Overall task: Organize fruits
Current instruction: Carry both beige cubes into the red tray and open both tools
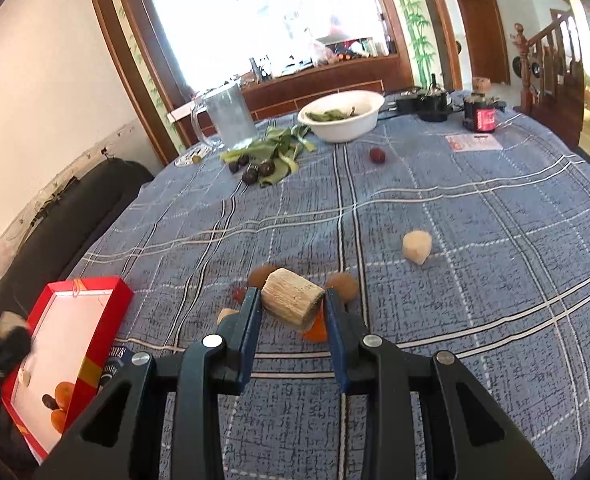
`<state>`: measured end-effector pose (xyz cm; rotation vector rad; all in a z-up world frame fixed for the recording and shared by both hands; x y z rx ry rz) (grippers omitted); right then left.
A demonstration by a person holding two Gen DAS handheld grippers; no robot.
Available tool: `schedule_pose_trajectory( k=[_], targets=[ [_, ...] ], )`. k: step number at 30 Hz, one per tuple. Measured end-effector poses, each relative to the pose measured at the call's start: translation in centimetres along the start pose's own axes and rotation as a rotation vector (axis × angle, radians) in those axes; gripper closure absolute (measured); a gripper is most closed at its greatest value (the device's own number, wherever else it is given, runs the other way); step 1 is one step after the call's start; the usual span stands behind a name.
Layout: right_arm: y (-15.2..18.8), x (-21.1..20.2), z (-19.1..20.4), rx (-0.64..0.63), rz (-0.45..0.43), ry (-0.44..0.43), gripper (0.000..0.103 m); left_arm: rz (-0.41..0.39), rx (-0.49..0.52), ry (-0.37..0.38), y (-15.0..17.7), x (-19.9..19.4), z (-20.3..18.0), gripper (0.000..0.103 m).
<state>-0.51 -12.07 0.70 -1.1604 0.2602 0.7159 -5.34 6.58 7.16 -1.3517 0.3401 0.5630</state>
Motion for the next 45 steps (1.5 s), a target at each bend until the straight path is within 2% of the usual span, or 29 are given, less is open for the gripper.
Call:
schedule_pose_trajectory(
  k=[11, 17, 20, 22, 29, 31, 34, 37, 40, 45],
  targets=[
    [-0.3, -0.6, -0.5, -0.022, -0.054, 0.051, 0.072, -0.044, -0.062, -0.060, 0.6, -2.2, 5.0, 0.070],
    [-0.2, -0.8, -0.1, -0.030, -0.063, 0.068, 0.072, -0.021, -0.106, -0.105, 2.0, -1.5, 8.5, 0.069],
    [0.1, -1.6, 2.0, -0.035, -0.066, 0.032, 0.072, 0.004, -0.122, -0.130, 2.9, -0.6, 10.3, 0.070],
    [0.5, -2.0, 5.0, -0.064, -0.073, -0.032, 0.072, 0.020, -0.138, -0.151, 3.6, 0.1, 11.7, 0.069],
    [3.1, -0.4, 18.3, -0.237, 0.013, -0.298, 0.073, 0.094, -0.219, -0.266, 6.5, 2.6, 18.0, 0.069],
    [4.3, 0.7, 21.4, -0.278, 0.057, -0.346, 0.073, 0.118, -0.234, -0.295, 7.4, 3.4, 19.4, 0.069],
    [6.2, 3.0, 24.4, -0.339, 0.117, -0.366, 0.073, 0.151, -0.238, -0.314, 8.5, 4.3, 20.4, 0.069],
    [7.7, 5.5, 25.9, -0.346, 0.200, -0.375, 0.073, 0.167, -0.223, -0.331, 9.4, 4.9, 20.8, 0.069],
    [8.8, 7.8, 26.2, -0.334, 0.277, -0.344, 0.073, 0.178, -0.214, -0.340, 9.8, 5.4, 21.1, 0.069],
    [9.8, 9.6, 26.1, -0.276, 0.393, -0.354, 0.073, 0.192, -0.191, -0.377, 10.1, 6.3, 21.4, 0.069]
  ],
)
Point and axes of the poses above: each gripper's, at about its wrist camera, not at the fingertips, and x roughly the way its jaws point, z to its left, y to its underside, the point moved 7 cm from there along x, roughly the way its jaws point, and after that the axes turned 11 degrees about -y, right-handed, at the moved point
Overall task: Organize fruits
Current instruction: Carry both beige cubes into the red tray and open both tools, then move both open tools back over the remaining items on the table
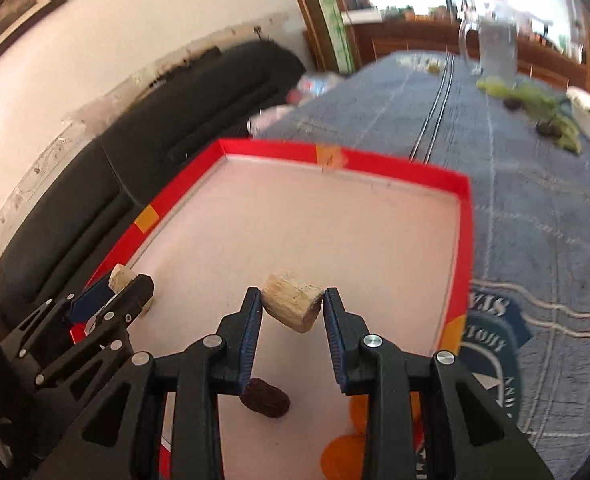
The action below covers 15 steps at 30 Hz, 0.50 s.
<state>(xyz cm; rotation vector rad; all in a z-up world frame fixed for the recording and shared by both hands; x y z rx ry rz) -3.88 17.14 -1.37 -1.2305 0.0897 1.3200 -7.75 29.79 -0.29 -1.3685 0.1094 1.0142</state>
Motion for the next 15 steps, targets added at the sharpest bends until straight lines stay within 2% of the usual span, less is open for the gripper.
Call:
schedule_pose_trajectory(
  k=[4, 6, 8, 11, 15],
  targets=[
    [0.7, 0.4, 0.1, 0.023, 0.031, -0.030, 0.072, 0.000, 0.016, -0.039, 0.1, 0.1, -0.2, 0.066],
    [0.8, 0.3, 0.4, 0.009, 0.034, -0.030, 0.071, 0.019, 0.000, -0.049, 0.2, 0.2, 0.0, 0.050],
    [0.8, -0.1, 0.4, 0.003, 0.028, -0.038, 0.069, 0.025, -0.016, -0.057, 0.2, 0.2, 0.3, 0.042],
    [0.3, -1.8, 0.2, 0.011, -0.033, -0.079, 0.066, 0.012, -0.032, -0.059, -0.1, -0.5, 0.7, 0.041],
    [-0.1, -5.2, -0.7, 0.002, -0.146, -0.060, 0.064, -0.010, -0.027, -0.045, -0.5, -1.7, 0.0, 0.038]
  ],
)
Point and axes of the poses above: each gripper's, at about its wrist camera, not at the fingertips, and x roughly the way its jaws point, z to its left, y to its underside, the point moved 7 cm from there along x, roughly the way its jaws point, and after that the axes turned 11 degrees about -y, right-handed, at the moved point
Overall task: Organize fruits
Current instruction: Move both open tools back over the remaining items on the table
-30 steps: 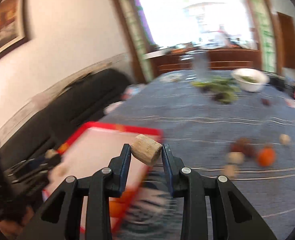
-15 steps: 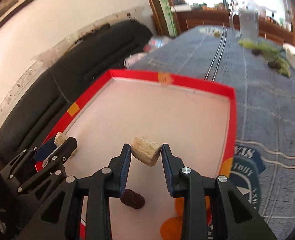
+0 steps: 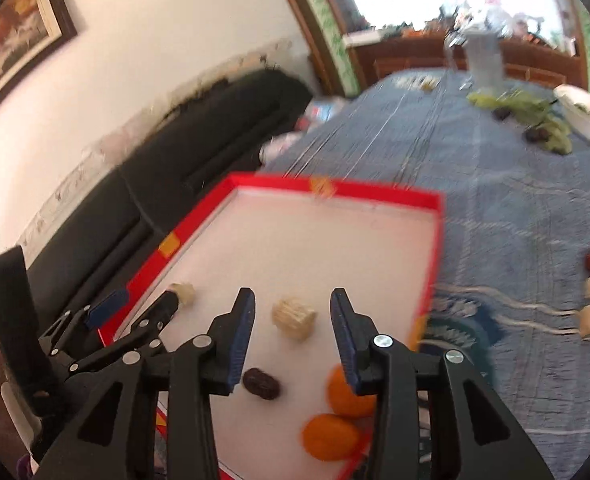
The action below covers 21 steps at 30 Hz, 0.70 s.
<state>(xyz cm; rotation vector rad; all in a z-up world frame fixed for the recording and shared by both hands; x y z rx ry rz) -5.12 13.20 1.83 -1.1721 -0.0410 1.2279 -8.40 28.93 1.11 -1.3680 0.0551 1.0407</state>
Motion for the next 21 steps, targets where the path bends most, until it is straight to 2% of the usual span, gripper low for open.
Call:
schedule_pose_trajectory(
  k=[5, 14, 19, 21],
  targets=[
    [-0.4, -3.9, -2.5, 0.007, -0.081, 0.040, 0.062, -0.035, 0.052, 0.033, -0.2, -2.2, -2.3, 0.036],
    [-0.6, -11.8, -10.8, 0.107, -0.196, 0.188, 0.062, -0.098, 0.142, 0.086, -0.6, -5.9, -6.3, 0.035],
    [-0.2, -16.9, -16.6, 0.179, -0.261, 0.304, 0.059, -0.110, 0.171, 0.129, -0.6, -7.4, -8.3, 0.035],
    [0.3, -18.3, -18.7, 0.187, -0.253, 0.362, 0.058, -0.111, 0.193, 0.163, -0.4, -8.3, -9.6, 0.035]
  ],
)
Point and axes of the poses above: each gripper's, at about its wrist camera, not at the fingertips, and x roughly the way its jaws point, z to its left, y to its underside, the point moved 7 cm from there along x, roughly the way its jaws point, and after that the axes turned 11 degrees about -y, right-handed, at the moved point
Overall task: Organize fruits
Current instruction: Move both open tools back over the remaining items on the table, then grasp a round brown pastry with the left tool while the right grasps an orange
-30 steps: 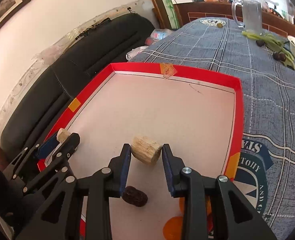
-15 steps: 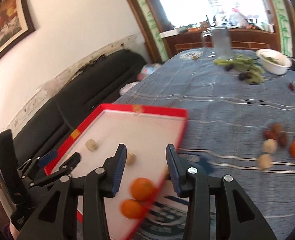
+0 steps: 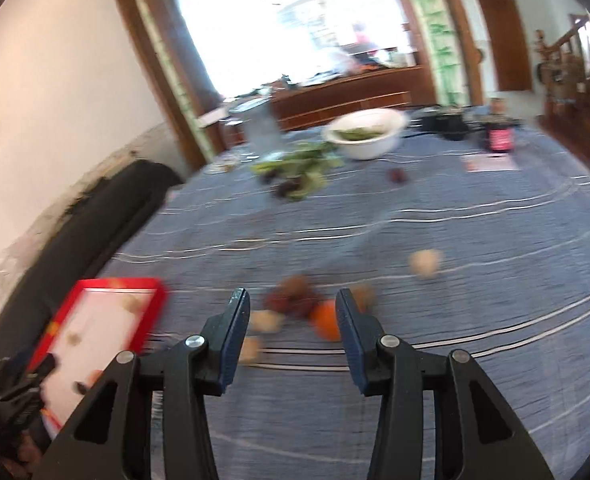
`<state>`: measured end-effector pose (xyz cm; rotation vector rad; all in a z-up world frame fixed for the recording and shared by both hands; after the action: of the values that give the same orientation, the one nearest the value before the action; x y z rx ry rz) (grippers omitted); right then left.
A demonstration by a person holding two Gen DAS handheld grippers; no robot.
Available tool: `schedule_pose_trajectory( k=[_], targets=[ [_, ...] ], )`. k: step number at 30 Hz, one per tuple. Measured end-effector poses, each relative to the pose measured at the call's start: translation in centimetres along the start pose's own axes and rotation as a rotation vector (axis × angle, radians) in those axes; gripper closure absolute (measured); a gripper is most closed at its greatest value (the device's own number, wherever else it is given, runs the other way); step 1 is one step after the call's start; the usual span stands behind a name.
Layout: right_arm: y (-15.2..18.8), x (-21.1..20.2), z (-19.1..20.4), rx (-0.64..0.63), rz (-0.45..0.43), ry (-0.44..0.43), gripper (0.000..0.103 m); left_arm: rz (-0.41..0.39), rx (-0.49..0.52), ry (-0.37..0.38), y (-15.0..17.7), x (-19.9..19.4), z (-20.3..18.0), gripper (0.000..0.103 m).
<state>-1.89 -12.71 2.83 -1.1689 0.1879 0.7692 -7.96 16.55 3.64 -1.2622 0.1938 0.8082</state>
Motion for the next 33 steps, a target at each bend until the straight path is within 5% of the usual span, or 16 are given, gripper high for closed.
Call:
schedule_pose_trajectory(
  k=[14, 26, 29, 33],
  targets=[
    [2.5, 3.7, -1.7, -0.072, 0.154, 0.075, 0.058, 0.043, 0.101, 0.214, 0.0, -2.0, -9.0, 0.035],
    [2.7, 5.4, -3.0, -0.022, 0.212, 0.095, 0.059, 0.103, 0.171, 0.283, -2.3, -0.1, -15.5, 0.034],
    [2.7, 5.5, -2.7, -0.031, 0.216, 0.082, 0.072, 0.120, 0.189, 0.303, -2.6, 0.6, -17.0, 0.034],
    [2.1, 4.7, -2.9, -0.051, 0.174, 0.125, 0.072, 0.156, 0.220, 0.350, -2.1, 1.1, -19.2, 0.034]
  ],
)
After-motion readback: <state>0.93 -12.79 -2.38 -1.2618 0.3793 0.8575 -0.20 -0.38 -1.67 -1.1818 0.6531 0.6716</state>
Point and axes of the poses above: each gripper's, at about its wrist camera, not at the fingertips, and x roughly the way its jaws point, z to its left, y to its underside, the point moved 7 cm from there along x, roughly the way its jaws point, and after that the axes turned 11 degrees about -y, right-handed, at the moved point
